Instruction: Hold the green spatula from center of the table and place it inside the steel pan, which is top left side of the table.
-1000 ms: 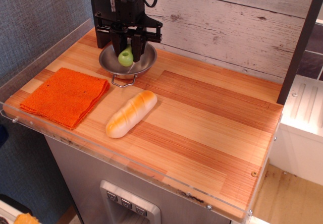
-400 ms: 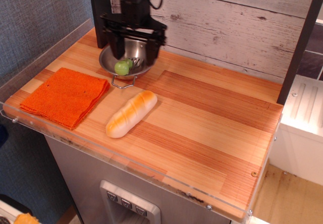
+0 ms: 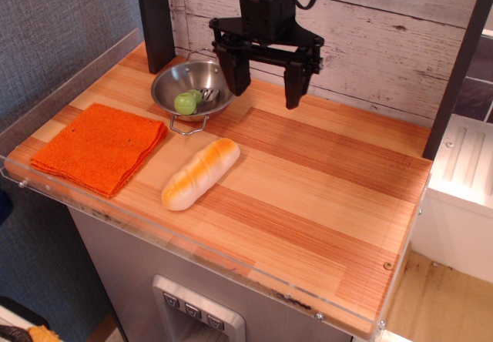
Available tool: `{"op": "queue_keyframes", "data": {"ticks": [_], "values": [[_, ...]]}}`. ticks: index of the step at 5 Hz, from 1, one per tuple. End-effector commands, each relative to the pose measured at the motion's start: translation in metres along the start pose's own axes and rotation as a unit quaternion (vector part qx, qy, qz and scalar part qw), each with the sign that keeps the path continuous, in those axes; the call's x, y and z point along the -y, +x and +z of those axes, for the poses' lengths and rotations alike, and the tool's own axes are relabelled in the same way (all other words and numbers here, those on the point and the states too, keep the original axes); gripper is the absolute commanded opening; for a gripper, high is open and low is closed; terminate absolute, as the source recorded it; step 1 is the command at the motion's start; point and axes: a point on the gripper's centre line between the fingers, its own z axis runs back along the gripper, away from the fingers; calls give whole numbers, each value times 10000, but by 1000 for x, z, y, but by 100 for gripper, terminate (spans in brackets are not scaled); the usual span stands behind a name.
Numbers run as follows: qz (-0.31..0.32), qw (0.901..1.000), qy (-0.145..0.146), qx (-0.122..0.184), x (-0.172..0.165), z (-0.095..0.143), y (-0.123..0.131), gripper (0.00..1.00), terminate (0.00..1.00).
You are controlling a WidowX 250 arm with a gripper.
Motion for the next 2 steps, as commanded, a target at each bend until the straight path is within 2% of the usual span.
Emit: {"op": "queue_keyframes", "data": {"ticks": [1,2], "values": [[-652,9977,159,125,9,19,-1,100,0],[-652,9977,159,125,9,19,-1,100,100]]}}
